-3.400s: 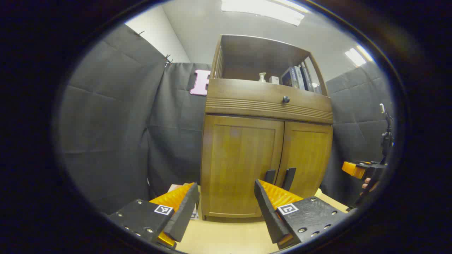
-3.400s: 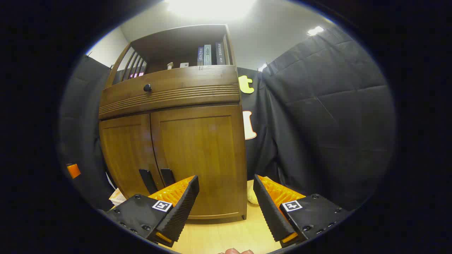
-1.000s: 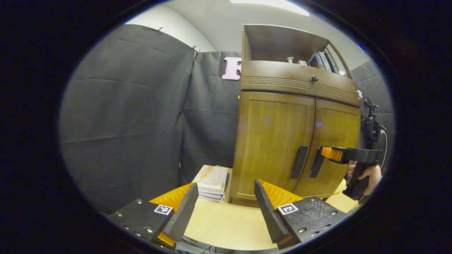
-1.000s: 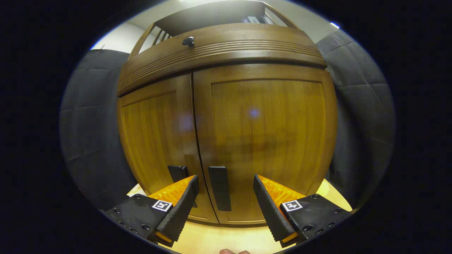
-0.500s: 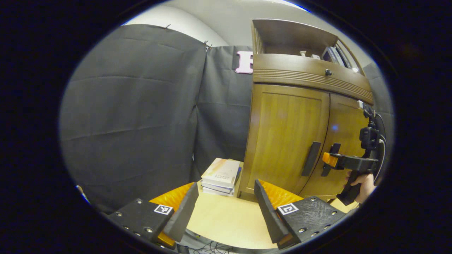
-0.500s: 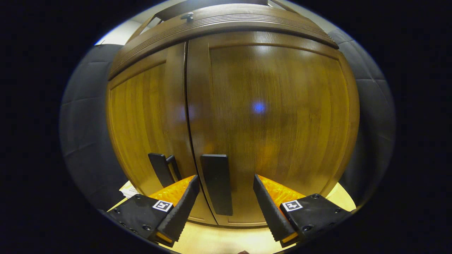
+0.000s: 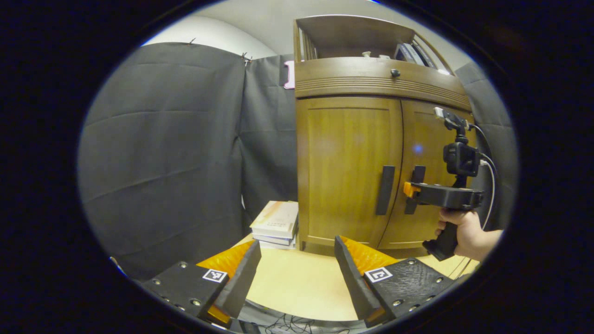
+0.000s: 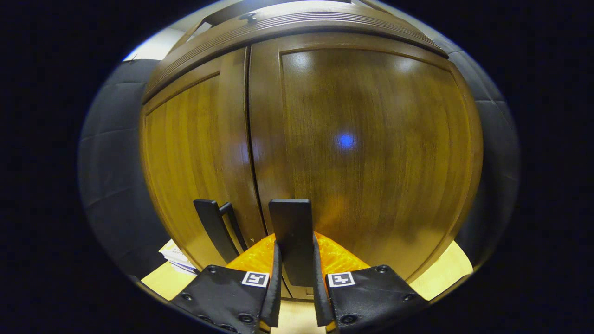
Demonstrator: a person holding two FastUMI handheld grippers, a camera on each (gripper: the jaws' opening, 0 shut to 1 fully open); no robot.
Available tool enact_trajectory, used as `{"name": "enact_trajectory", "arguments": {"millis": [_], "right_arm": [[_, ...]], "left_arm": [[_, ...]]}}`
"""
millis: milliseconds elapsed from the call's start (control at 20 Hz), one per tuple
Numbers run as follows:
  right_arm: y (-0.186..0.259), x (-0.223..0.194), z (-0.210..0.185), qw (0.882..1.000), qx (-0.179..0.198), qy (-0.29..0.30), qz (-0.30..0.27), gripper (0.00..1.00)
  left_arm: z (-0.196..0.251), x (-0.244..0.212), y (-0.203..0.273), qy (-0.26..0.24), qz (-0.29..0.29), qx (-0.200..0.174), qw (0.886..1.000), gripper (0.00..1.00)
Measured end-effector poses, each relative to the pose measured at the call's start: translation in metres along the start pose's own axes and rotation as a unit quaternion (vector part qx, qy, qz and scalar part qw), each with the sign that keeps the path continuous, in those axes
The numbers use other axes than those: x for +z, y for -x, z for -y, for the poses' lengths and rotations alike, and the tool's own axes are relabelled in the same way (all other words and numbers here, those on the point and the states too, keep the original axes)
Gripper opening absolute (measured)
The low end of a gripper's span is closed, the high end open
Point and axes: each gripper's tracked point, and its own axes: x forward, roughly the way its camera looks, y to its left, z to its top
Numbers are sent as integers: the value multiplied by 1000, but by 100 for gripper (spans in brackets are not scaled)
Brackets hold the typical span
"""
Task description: Open the right door of the double-door shoe cabinet with the right hand, and open the left door with the left hand.
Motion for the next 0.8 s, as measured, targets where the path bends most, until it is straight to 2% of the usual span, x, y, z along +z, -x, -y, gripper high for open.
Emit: {"name": "enact_trajectory", "arguments": {"millis": [100,150,250,400,450,500,800], "right_arm": [[2,0,1,1000,20,-2,-3,23],[0,-3,-1,1000,29,-1,-11,23],[6,0,-1,999,37,4,-16,15],[20,-2,-2,999,41,10,-15,15],[22,-3,-4,999,41,8,-13,18],[27,-3,-4,999,41,5,-15,15],[59,-11,-1,1000,22,12,-18,15]], "left_arm": [[7,0,-1,7,1,-5,1000,90],[11,-2,-3,12,2,-10,1000,90],[17,-3,-7,23,2,-24,999,90],[18,3,-5,37,11,-42,998,90],[17,6,-2,38,18,-48,998,91],[14,10,-4,38,20,-54,998,91],[-18,18,-11,31,36,-93,995,90]]}}
